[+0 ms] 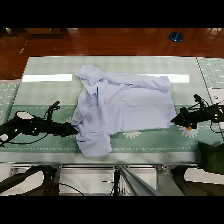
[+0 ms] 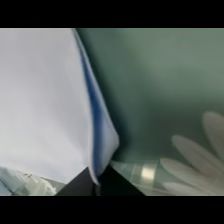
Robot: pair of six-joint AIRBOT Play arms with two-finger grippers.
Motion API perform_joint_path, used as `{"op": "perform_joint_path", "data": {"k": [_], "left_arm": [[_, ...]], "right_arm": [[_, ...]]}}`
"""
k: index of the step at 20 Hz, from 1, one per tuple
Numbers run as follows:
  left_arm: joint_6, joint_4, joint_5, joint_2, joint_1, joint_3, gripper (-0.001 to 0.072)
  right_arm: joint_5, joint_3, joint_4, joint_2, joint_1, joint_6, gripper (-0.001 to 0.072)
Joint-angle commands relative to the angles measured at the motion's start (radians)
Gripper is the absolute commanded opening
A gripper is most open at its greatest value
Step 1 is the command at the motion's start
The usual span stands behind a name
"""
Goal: Fold the shirts.
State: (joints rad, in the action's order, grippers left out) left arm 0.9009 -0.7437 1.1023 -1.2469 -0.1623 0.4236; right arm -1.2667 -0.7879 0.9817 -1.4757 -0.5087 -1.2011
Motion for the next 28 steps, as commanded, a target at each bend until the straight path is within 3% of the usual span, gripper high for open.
{"op": "perform_joint_path", "data": {"k": [1,4,6,9,11,14,17,21,25,28], "left_arm": [[0.0,0.011,0.035,0.002,-0.002,0.011,0.0024],[0.0,0.031,0.119,0.036,-0.002,0.111,0.0022],[0.0,0.122,0.162,0.119,-0.019,0.243,0.0022],[0.0,0.335,0.163,0.288,-0.081,0.546,0.0022],[0.001,0.366,0.154,0.382,-0.117,0.814,0.0021],[0.009,0.331,0.067,0.48,-0.163,1.208,0.0022],[0.105,0.184,-0.054,0.549,-0.182,1.498,0.0022],[0.283,-0.044,-0.023,0.635,-0.182,1.667,0.0022],[0.404,-0.208,0.144,0.719,-0.182,1.668,0.0022],[0.512,-0.259,0.379,0.735,-0.182,1.668,0.0022]], "right_arm": [[0.018,-0.009,-0.073,-0.014,0.064,0.05,0.0027],[-0.017,-0.079,-0.174,0.108,0.063,0.093,0.0022],[-0.028,-0.173,-0.259,0.233,0.063,0.129,0.0022],[-0.014,-0.383,-0.424,0.428,0.064,0.215,0.0022],[0.054,-0.55,-0.464,0.539,0.064,0.203,0.0022],[0.223,-0.813,-0.38,0.663,0.064,0.054,0.0021],[0.311,-1.038,-0.175,0.736,0.064,-0.136,0.0021],[0.193,-1.254,0.053,0.784,0.064,-0.326,0.0021],[-0.019,-1.286,0.139,0.848,0.064,-0.356,0.0021],[-0.335,-1.285,0.208,0.859,0.064,-0.342,0.002]]}}
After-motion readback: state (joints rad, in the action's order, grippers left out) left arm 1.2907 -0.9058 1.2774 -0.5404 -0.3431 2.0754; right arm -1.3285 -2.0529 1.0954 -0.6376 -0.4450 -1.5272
